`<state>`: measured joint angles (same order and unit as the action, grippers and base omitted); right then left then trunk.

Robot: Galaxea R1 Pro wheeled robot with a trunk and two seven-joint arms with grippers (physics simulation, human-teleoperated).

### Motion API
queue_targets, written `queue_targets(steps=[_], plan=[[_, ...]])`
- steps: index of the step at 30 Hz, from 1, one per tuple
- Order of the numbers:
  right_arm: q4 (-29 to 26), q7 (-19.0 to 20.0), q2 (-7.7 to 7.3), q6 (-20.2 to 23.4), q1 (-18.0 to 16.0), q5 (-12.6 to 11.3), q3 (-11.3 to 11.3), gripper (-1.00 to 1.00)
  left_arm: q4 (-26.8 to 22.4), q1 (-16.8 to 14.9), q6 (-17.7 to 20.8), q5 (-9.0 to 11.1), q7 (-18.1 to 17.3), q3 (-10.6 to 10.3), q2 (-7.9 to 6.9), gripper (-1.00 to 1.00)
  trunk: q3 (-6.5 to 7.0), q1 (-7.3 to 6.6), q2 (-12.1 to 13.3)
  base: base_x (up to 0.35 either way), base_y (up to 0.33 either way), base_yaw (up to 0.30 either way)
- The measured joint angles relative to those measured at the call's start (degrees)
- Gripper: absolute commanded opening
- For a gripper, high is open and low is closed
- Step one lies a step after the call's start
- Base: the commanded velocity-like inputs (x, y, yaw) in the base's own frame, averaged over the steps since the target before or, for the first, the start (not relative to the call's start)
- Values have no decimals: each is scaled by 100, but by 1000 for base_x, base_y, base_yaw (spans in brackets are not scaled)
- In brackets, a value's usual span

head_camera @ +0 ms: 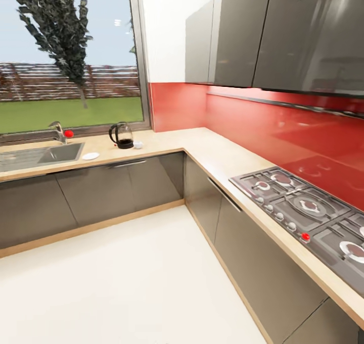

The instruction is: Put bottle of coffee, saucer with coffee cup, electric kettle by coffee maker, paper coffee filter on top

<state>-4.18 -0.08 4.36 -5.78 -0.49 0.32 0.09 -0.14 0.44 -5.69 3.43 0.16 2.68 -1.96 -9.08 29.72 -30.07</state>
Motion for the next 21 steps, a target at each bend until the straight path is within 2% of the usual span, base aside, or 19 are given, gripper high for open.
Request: queue_targets(steps=[18,21], plan=[[0,0,2,0,0,0,0,100,-2,0,-38,0,2,4,2,100,256,-396,724,0,0,266],[0,0,3,0,-1,0,0,100,-3,0,-39,0,1,4,9,100,246,-397,726,0,0,266]])
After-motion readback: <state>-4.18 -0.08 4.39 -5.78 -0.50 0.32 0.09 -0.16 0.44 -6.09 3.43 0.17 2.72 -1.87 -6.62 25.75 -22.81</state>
